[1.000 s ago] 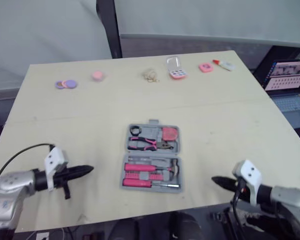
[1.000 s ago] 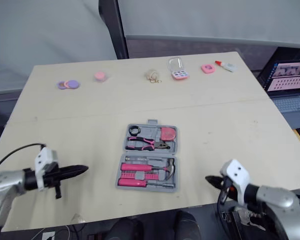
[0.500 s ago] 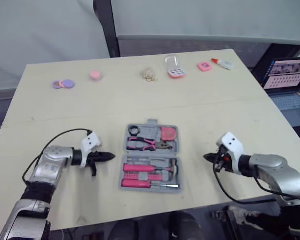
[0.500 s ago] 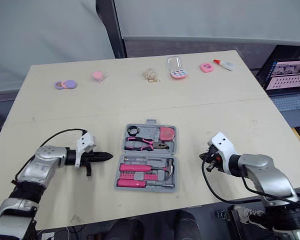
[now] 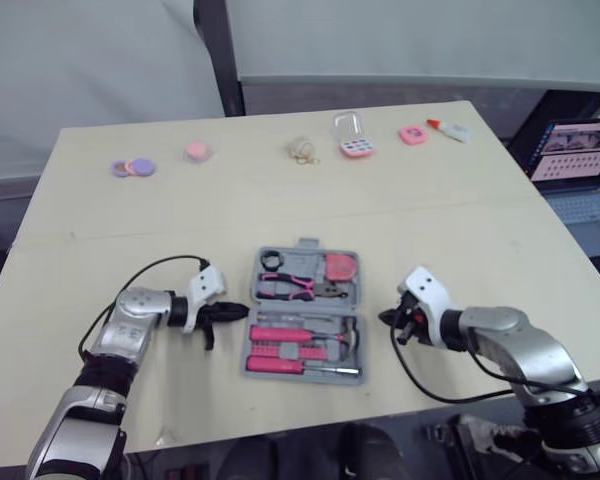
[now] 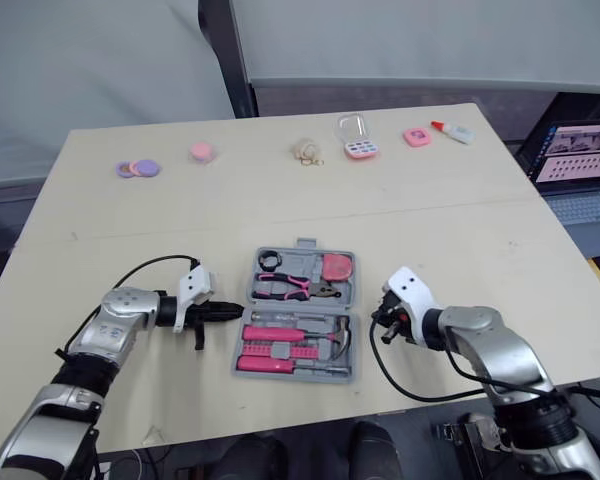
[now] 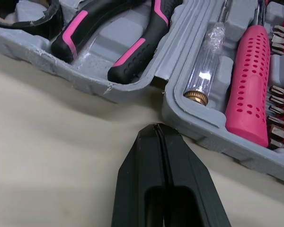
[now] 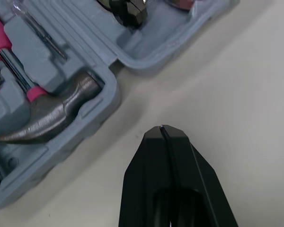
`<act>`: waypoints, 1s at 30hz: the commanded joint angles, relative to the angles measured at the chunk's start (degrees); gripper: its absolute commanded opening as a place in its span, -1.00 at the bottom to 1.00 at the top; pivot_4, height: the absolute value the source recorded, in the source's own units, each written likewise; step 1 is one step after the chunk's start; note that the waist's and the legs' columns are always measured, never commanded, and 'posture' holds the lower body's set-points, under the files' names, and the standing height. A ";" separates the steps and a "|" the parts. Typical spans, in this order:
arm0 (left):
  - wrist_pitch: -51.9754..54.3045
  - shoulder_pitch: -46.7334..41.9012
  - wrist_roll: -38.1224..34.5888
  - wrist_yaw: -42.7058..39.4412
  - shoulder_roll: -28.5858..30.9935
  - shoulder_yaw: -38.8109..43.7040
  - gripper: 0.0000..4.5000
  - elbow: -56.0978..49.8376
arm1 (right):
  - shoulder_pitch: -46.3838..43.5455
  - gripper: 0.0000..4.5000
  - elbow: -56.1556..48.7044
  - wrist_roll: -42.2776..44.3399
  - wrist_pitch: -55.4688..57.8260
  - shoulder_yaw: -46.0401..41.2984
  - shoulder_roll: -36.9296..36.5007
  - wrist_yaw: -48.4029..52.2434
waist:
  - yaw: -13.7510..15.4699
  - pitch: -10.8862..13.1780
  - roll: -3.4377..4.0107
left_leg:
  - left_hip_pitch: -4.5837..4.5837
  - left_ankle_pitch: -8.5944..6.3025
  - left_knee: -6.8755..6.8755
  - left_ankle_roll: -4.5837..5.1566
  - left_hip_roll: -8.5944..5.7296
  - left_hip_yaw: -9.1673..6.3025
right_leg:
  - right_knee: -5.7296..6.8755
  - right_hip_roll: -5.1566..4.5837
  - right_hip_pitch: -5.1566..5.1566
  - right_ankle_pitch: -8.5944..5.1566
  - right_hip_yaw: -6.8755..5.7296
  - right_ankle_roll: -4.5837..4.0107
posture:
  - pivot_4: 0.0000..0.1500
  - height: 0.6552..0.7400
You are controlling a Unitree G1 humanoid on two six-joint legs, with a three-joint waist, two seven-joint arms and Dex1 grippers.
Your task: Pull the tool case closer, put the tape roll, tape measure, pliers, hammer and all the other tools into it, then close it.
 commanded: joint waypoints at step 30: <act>5.72 4.72 2.39 2.77 -5.47 -2.72 -0.98 -11.61 | -4.27 -1.00 9.29 -5.89 -8.86 5.86 5.70 1.55 | -0.05 -0.03 0.01 | 0.02 0.00 0.09 0.00 0.00 -0.14 | 0.02 -0.03 0.13 0.01 -0.11 0.02 | 1.00 1.00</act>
